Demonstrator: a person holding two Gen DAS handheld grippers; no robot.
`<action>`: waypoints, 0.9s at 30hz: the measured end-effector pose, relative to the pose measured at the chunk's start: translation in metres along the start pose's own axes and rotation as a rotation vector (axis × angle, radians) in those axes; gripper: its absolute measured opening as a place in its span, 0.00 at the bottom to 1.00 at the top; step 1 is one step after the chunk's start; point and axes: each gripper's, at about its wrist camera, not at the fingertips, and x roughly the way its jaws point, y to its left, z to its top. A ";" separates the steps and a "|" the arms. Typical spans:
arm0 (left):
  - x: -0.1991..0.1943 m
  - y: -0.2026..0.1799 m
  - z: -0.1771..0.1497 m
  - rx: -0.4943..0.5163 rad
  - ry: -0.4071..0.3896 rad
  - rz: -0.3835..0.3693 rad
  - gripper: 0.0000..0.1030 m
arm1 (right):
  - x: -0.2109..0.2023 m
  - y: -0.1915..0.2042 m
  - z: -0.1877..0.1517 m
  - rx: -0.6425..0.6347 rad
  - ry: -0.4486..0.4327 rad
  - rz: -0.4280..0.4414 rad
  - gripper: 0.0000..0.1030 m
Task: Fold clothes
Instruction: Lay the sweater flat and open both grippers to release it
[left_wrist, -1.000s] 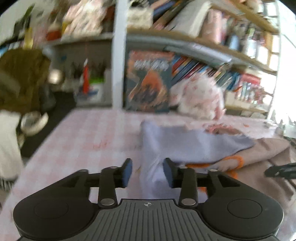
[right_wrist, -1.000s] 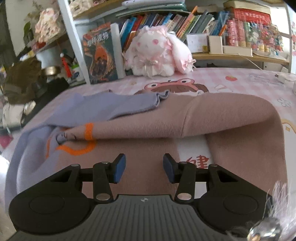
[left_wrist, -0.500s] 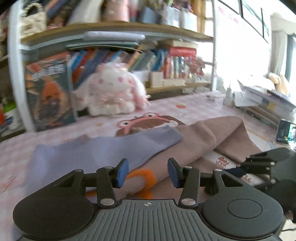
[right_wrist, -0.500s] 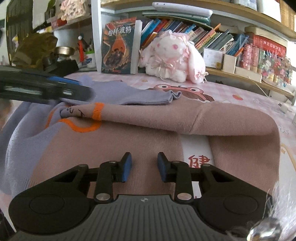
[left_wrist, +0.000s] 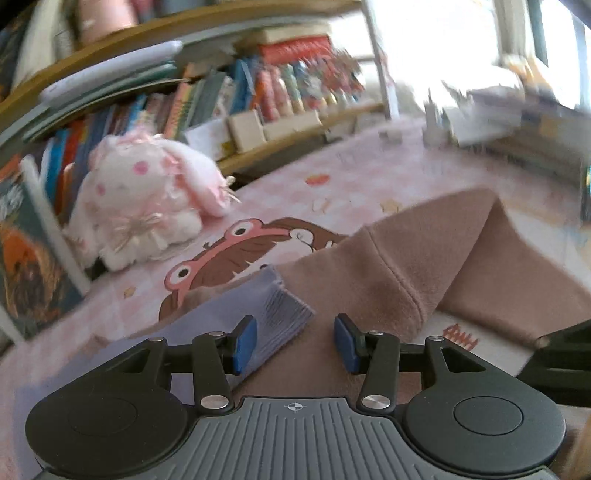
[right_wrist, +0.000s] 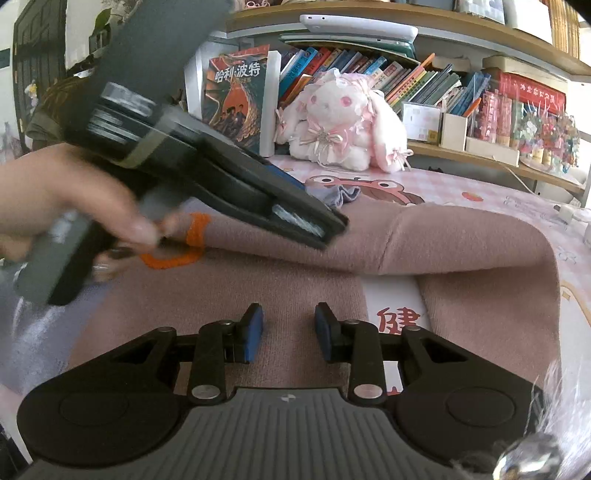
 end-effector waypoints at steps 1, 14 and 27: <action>0.004 -0.003 0.002 0.019 0.005 0.011 0.39 | 0.000 0.000 0.000 -0.001 0.000 -0.001 0.30; -0.105 0.142 -0.072 -0.357 -0.114 0.245 0.04 | 0.000 0.001 0.000 -0.005 0.000 -0.004 0.30; -0.217 0.291 -0.173 -0.680 -0.116 0.562 0.03 | 0.000 0.003 0.000 -0.007 0.001 -0.016 0.30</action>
